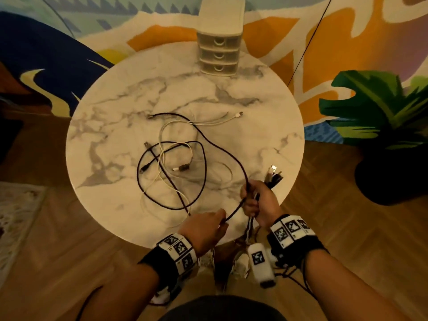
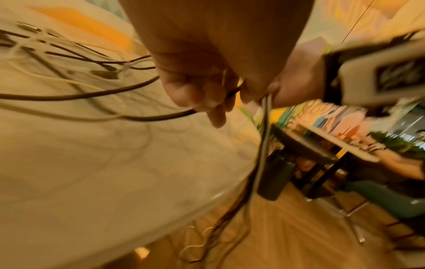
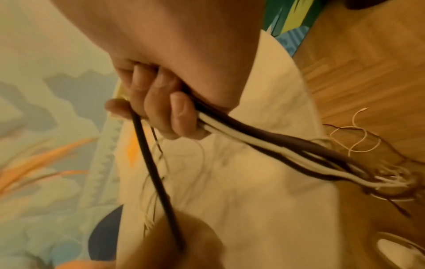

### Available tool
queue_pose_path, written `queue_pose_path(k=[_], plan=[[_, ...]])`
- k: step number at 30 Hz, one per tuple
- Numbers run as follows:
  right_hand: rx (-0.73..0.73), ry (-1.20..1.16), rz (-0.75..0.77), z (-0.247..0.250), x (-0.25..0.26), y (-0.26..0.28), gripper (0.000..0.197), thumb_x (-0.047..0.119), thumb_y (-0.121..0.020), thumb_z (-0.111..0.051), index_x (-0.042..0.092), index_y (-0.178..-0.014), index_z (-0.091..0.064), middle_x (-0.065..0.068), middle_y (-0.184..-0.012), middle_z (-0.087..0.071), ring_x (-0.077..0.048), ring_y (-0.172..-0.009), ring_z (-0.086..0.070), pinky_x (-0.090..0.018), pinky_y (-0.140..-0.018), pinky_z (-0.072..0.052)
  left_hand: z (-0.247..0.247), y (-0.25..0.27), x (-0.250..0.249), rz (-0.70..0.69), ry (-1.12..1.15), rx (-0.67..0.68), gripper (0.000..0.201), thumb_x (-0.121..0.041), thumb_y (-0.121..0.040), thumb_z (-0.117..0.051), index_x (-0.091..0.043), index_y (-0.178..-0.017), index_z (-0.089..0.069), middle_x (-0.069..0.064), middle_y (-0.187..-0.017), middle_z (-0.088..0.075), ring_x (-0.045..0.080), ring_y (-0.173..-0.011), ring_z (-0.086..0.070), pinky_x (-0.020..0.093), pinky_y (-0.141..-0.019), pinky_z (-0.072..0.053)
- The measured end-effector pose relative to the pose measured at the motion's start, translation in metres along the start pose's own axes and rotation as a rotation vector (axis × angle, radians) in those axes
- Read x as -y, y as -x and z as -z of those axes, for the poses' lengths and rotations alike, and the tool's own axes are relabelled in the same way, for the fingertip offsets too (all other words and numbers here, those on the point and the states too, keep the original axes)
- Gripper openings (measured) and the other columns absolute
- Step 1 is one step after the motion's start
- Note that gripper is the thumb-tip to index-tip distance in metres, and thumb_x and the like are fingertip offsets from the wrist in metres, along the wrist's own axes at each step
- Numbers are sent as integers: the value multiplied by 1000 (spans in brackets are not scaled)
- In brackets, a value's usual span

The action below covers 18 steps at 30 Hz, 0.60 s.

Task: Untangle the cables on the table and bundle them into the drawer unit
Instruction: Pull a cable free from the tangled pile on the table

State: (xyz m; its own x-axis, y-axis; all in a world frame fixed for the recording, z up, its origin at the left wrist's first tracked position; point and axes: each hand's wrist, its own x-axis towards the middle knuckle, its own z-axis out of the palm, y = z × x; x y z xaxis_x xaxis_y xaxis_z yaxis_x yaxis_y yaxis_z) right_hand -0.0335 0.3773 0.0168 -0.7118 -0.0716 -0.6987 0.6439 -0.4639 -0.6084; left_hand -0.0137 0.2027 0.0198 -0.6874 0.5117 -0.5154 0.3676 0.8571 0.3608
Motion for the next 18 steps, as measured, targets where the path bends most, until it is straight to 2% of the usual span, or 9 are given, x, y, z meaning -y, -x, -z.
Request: queue_pose_path(k=[2,4,6,8,9,11,14,16,18], plan=[[-16,-88,63,1,17,2,49,34,-96,-37,11,-54,-48,3,-44,-22,-6,-31,-16,-14,-34,-13,2,1,33,64,-54,5,26,-37,-98,-36,-17,-106,-50,7,-111,-59,29,-98,-58,36,-76,-43],[-36,-135,133,3,33,4,49,34,-97,-35,12,-56,-47,4,-43,-22,-6,-29,-17,-15,-33,-13,16,0,75,163,7,-88,26,-29,-98,-39,-14,-113,-54,11,-119,-57,31,-106,-56,38,-85,-44],[-46,-134,181,6,43,4,45,36,-99,-32,12,-62,-44,6,-39,-22,-6,-29,-18,-16,-35,-13,41,-4,116,207,78,-325,23,-17,-96,-46,-5,-112,-58,20,-117,-57,37,-107,-55,42,-89,-42],[-93,-117,225,8,47,3,43,36,-99,-32,12,-65,-43,7,-38,-22,-7,-30,-18,-16,-35,-13,65,-6,149,213,69,-579,13,-8,-90,-54,1,-98,-61,24,-104,-57,41,-98,-55,46,-84,-44],[-125,-114,238,9,45,2,43,36,-99,-32,12,-65,-44,7,-38,-22,-7,-30,-18,-15,-35,-13,71,-5,161,226,69,-647,11,-5,-88,-57,2,-95,-61,24,-101,-57,41,-96,-55,46,-83,-45],[-172,-110,256,11,42,0,42,35,-100,-32,11,-68,-46,7,-37,-23,-7,-30,-19,-14,-34,-15,68,-3,178,275,114,-606,15,-3,-87,-57,3,-100,-61,26,-109,-56,43,-101,-55,46,-87,-45],[-195,-20,217,14,33,-5,44,35,-101,-31,5,-84,-59,6,-39,-27,-7,-31,-21,-14,-35,-16,46,5,184,311,57,-298,22,-12,-92,-51,-2,-108,-61,19,-118,-55,37,-110,-54,41,-95,-42],[-201,63,153,18,29,-6,46,36,-101,-32,6,-89,-65,5,-42,-28,-7,-32,-21,-15,-35,-16,45,7,169,271,60,-317,22,-19,-95,-47,-8,-108,-61,12,-116,-58,32,-110,-54,39,-94,-44],[-226,72,143,15,25,-7,44,37,-100,-36,9,-82,-65,5,-43,-30,-7,-32,-21,-15,-33,-16,52,10,150,191,77,-418,21,-20,-96,-45,-11,-107,-60,8,-114,-58,29,-108,-54,39,-90,-45]])
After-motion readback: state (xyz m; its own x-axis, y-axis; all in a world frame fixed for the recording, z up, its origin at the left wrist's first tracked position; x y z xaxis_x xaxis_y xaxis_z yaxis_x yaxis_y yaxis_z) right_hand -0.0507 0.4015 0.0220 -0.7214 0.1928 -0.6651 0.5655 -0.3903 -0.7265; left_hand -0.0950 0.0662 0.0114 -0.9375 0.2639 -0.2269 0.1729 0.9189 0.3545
